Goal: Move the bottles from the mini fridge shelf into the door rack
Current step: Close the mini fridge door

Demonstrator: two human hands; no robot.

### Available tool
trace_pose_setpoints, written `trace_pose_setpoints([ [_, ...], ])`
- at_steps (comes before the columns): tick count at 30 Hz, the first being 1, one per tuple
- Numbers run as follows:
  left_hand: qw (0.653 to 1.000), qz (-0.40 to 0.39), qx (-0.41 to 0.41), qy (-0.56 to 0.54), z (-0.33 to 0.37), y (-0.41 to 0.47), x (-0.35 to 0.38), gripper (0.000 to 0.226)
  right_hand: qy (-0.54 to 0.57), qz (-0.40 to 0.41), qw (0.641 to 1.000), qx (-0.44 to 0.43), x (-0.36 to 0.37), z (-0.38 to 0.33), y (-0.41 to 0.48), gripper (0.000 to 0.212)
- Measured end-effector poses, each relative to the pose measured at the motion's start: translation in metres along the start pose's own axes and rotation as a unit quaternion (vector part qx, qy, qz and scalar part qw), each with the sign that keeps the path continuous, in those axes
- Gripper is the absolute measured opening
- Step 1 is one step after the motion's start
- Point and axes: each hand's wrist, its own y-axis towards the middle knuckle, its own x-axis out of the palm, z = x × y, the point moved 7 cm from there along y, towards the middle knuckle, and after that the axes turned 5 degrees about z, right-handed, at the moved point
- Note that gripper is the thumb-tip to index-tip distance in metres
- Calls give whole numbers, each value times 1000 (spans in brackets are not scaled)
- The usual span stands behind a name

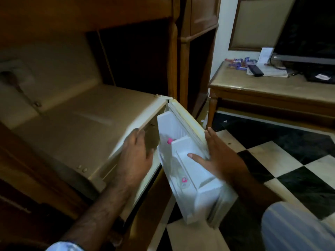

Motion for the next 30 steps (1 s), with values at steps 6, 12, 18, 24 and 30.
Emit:
trace_pose_setpoints([
  [6,971,-91,-131,175,-66,-5,-24,85,57,20,997,56,31,-74,-14,103],
  [12,978,-118,-155,75,-80,-8,-26,83,89,-49,994,-35,56,-109,2,87],
  [18,975,-163,-137,58,-84,-12,-30,87,48,-36,985,-165,78,-144,34,69],
  [24,974,-166,-116,104,-87,-14,-20,92,18,-42,984,-169,93,-146,40,73],
  [30,973,-162,-124,110,-61,-11,-58,95,-47,-65,985,-155,35,-145,34,85],
])
